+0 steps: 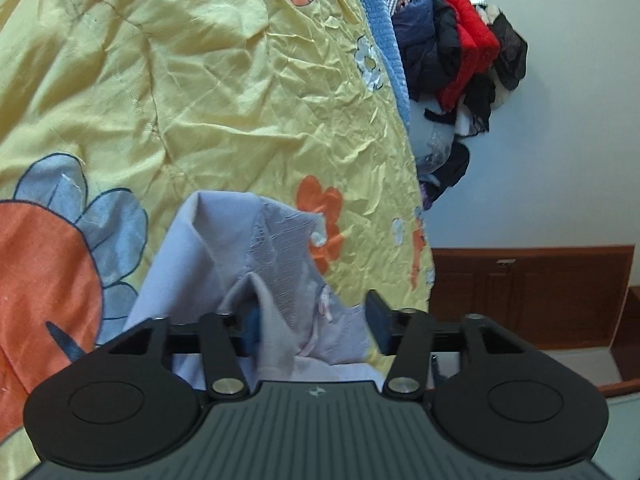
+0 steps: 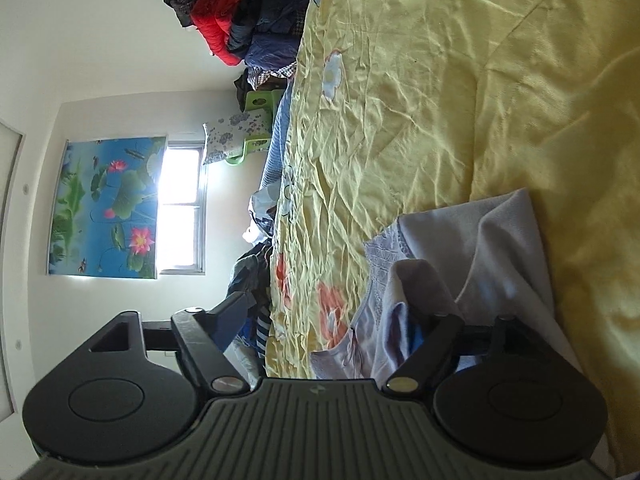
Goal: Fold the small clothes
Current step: 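Lay the hem over the collar and open both grippers, then move both open grippers to the edge of the folded shirt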
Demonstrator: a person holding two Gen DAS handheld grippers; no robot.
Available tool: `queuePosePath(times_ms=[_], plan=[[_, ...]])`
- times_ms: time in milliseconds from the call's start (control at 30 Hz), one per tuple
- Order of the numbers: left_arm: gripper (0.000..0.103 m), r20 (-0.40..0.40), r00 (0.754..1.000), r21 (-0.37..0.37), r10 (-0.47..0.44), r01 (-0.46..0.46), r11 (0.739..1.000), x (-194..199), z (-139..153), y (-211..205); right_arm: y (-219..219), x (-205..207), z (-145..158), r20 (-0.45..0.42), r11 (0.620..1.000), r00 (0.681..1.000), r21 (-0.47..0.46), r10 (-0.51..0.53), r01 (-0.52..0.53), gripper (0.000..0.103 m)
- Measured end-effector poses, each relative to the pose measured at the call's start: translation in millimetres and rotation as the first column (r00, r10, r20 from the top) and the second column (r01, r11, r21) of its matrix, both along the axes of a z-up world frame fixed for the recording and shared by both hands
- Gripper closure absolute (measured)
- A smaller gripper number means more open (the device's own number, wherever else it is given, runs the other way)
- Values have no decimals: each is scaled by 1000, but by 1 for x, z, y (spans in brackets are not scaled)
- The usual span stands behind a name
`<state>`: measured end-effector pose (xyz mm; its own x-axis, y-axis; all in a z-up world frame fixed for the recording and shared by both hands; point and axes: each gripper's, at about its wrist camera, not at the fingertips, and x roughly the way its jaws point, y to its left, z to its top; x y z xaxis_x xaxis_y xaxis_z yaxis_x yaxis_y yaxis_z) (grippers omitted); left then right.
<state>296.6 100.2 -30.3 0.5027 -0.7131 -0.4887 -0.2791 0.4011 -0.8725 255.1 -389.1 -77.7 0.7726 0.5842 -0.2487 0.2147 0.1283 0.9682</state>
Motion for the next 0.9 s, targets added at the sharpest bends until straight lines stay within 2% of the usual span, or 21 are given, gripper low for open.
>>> queuePosePath(times_ms=[100, 167, 267, 400, 467, 533, 600, 700, 733, 800, 833, 867, 900], plan=[[43, 3, 999, -21, 40, -40, 999, 4, 2, 2, -8, 1, 1, 38, 998, 998, 48, -43, 41, 22], [43, 0, 997, -35, 71, -71, 997, 7, 2, 5, -14, -1, 0, 46, 992, 992, 60, -115, 112, 21], [43, -5, 993, -36, 120, -120, 992, 12, 3, 11, -18, 2, 2, 60, 990, 988, 25, -140, 138, 17], [43, 28, 987, 35, 156, -157, 987, 14, 11, 17, -16, 1, 8, 79, 987, 988, -82, -133, 140, 17], [43, 58, 986, 70, 159, -162, 984, 12, 16, 18, -12, -4, 16, 120, 982, 986, -136, -114, 130, 16], [43, 88, 986, 134, 144, -155, 979, 7, 22, 17, -3, -4, 23, 155, 983, 987, -169, -44, 70, 15], [43, 129, 987, 222, 93, -120, 968, 3, 30, 9, 11, 1, 26, 155, 982, 986, -184, 63, -34, 14], [42, 195, 981, 389, -19, -60, 919, -7, 41, -14, 44, 17, 21, 103, 948, 962, -224, 255, -227, 14], [42, 212, 975, 435, -59, -40, 899, -10, 44, -22, 54, 21, 19, 84, 934, 954, -247, 287, -259, 14], [39, 233, 964, 525, -131, -12, 851, -17, 48, -37, 68, 23, 17, 56, 915, 960, -322, 275, -243, 14], [38, 238, 957, 575, -166, -1, 818, -23, 49, -43, 71, 24, 19, 56, 900, 967, -381, 249, -210, 18], [36, 243, 951, 613, -193, 4, 790, -27, 49, -48, 75, 22, 26, 56, 867, 977, -473, 207, -157, 21], [35, 247, 944, 646, -219, 8, 763, -33, 48, -51, 81, 17, 33, 46, 817, 986, -568, 159, -105, 18]])
